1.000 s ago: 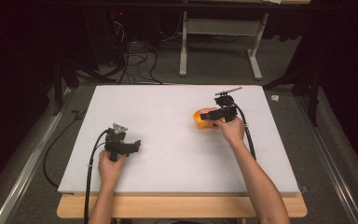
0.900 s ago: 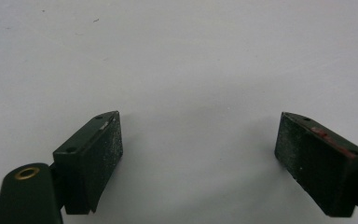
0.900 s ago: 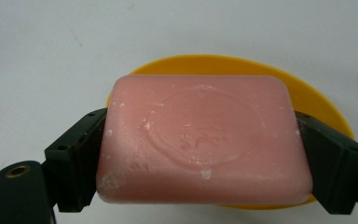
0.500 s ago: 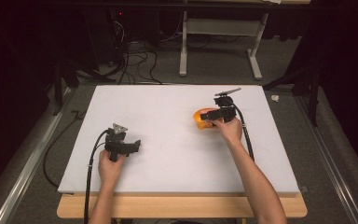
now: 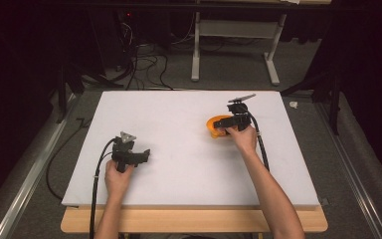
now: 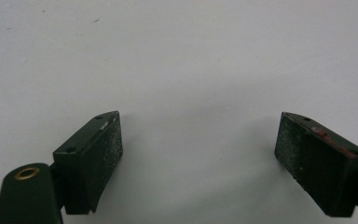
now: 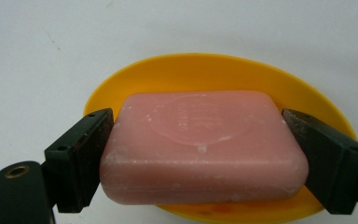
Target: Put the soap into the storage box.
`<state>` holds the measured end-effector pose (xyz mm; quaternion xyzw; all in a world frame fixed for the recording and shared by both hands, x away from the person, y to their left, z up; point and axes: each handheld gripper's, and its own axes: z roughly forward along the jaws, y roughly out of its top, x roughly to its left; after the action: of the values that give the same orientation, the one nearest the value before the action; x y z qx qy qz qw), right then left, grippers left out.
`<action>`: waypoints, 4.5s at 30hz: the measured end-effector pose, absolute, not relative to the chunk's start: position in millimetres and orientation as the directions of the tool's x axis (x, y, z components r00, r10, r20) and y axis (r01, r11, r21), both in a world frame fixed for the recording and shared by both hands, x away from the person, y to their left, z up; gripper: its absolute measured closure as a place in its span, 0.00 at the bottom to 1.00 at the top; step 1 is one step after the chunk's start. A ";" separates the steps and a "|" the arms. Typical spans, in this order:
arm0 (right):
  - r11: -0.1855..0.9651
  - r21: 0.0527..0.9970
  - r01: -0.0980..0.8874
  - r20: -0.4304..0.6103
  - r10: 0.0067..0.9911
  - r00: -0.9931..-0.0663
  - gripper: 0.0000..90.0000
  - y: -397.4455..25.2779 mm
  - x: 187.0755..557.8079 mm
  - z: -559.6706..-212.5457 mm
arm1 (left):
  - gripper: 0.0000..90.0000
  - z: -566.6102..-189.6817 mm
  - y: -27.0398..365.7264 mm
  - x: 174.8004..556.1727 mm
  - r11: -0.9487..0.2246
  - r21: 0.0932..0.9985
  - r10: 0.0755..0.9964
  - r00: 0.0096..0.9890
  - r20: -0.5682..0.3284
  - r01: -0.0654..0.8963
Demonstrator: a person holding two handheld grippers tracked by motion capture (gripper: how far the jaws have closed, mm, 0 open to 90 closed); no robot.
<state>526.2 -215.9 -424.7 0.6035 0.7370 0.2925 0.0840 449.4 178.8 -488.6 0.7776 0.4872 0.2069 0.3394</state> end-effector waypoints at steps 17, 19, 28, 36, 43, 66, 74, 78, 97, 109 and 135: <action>0.103 0.603 0.791 0.228 0.928 -0.295 0.14 -221.4 512.2 -405.9 | 0.17 -488.6 178.8 449.4 -0.295 0.729 0.898 0.440 -0.009 0.617; 0.108 0.619 0.778 0.224 0.925 -0.306 0.14 -221.9 508.7 -403.1 | 0.17 -488.6 178.8 449.4 -0.295 0.729 0.898 0.440 -0.009 0.617; 0.106 0.660 0.744 0.221 0.919 -0.327 0.15 -230.1 494.3 -395.3 | 0.17 -488.5 178.9 449.4 -0.297 0.728 0.898 0.441 -0.008 0.618; 0.108 0.699 0.707 0.221 0.908 -0.357 0.16 -237.9 478.9 -380.4 | 0.17 -488.6 178.8 449.5 -0.294 0.729 0.898 0.440 -0.010 0.618; 0.121 0.734 0.669 0.191 0.907 -0.374 0.16 -244.9 463.0 -366.3 | 0.17 -488.6 178.8 449.5 -0.294 0.729 0.898 0.439 -0.010 0.618; 0.102 0.797 0.596 0.156 0.918 -0.366 0.19 -269.7 426.6 -356.2 | 0.17 -488.6 178.8 449.5 -0.294 0.729 0.898 0.440 -0.010 0.618; 0.070 0.817 0.572 0.176 0.915 -0.364 0.20 -284.0 409.8 -353.0 | 0.17 -488.6 178.6 449.3 -0.295 0.730 0.898 0.439 -0.008 0.617; 0.057 0.823 0.565 0.184 0.915 -0.360 0.20 -289.4 404.2 -353.2 | 0.17 -488.6 178.6 449.4 -0.295 0.729 0.898 0.439 -0.008 0.617; -0.002 0.838 0.545 0.217 0.919 -0.330 0.22 -316.3 377.6 -358.9 | 0.17 -488.6 178.6 449.3 -0.295 0.730 0.898 0.439 -0.009 0.617; -0.037 0.830 0.556 0.240 0.924 -0.297 0.22 -334.0 364.6 -375.1 | 0.17 -488.6 178.6 449.3 -0.295 0.730 0.898 0.439 -0.009 0.617; -0.117 0.801 0.587 0.319 0.913 -0.253 0.24 -345.9 354.4 -423.6 | 0.17 -488.7 178.6 449.3 -0.295 0.730 0.899 0.439 -0.008 0.617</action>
<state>354.4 -345.9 -423.6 0.5855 0.6408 0.4645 0.1755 449.3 178.6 -488.7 0.7774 0.4874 0.2074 0.3393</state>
